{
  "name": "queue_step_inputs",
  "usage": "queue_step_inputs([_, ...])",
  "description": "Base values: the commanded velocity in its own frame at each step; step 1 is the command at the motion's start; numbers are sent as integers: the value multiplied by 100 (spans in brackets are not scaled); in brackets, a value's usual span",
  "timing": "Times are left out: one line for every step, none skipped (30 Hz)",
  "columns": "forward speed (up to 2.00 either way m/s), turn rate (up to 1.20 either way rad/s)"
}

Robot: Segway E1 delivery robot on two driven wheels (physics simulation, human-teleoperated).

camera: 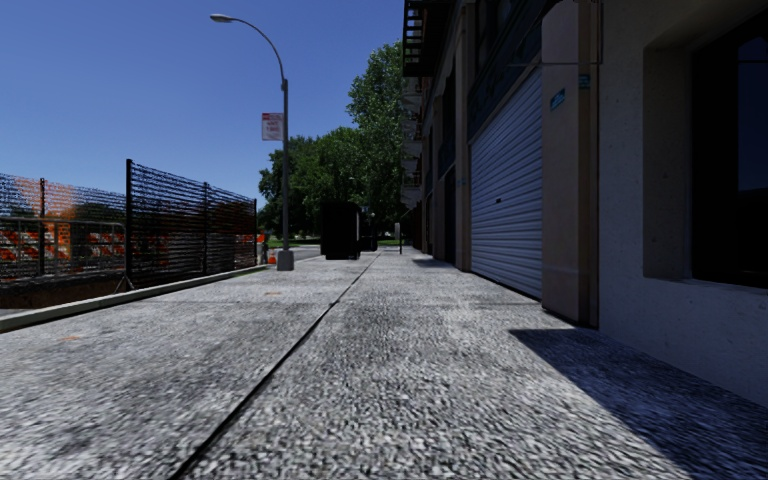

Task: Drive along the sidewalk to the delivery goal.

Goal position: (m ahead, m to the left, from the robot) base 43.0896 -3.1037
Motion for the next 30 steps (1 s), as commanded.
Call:
queue_step_inputs([194,0])
queue_step_inputs([194,0])
queue_step_inputs([194,0])
queue_step_inputs([194,0])
queue_step_inputs([194,0])
queue_step_inputs([194,0])
queue_step_inputs([194,0])
queue_step_inputs([194,0])
queue_step_inputs([194,0])
queue_step_inputs([194,0])
queue_step_inputs([194,0])
queue_step_inputs([194,0])
queue_step_inputs([194,0])
queue_step_inputs([194,0])
queue_step_inputs([194,0])
queue_step_inputs([194,0])
queue_step_inputs([194,0])
queue_step_inputs([194,0])
queue_step_inputs([194,0])
queue_step_inputs([194,0])
queue_step_inputs([194,0])
queue_step_inputs([194,0])
queue_step_inputs([194,0])
queue_step_inputs([194,0])
queue_step_inputs([194,0])
queue_step_inputs([194,0])
queue_step_inputs([194,0])
queue_step_inputs([194,0])
queue_step_inputs([194,0])
queue_step_inputs([194,0])
